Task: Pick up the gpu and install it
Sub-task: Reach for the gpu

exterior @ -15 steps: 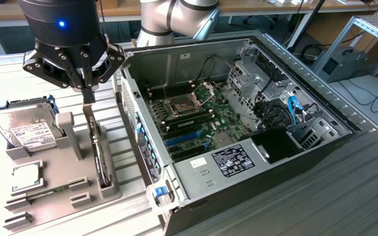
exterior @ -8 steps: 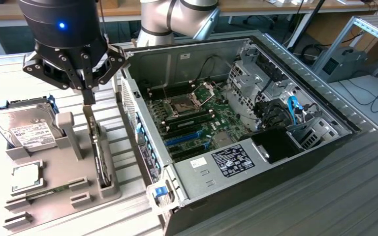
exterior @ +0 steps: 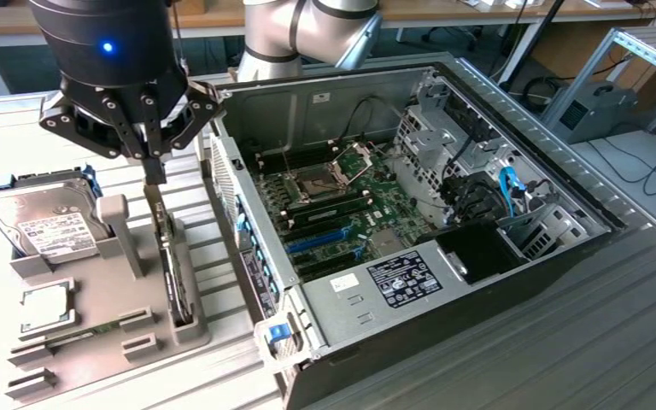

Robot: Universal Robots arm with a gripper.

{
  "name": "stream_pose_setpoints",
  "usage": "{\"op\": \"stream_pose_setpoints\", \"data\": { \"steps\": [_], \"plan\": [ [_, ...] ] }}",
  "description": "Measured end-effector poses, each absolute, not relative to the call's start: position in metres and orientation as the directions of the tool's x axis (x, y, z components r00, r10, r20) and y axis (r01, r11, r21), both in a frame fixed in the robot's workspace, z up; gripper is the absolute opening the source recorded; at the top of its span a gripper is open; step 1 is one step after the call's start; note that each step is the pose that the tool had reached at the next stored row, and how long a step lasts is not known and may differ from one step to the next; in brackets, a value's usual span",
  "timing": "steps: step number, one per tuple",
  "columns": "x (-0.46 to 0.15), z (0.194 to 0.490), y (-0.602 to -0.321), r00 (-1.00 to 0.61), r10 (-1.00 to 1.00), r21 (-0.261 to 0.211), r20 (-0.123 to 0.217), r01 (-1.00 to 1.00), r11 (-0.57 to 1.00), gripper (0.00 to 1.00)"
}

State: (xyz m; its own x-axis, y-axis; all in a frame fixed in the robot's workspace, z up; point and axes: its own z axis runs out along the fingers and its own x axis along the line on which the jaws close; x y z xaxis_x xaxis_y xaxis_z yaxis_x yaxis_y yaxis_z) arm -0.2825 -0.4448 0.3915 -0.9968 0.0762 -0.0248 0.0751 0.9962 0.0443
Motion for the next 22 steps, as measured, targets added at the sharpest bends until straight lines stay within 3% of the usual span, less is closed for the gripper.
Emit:
{"op": "stream_pose_setpoints", "data": {
  "steps": [22],
  "plan": [
    [-0.2831,0.3909,-0.4535,-0.997,0.076,0.044,-0.025,0.075,0.996,0.11]
  ]
}}
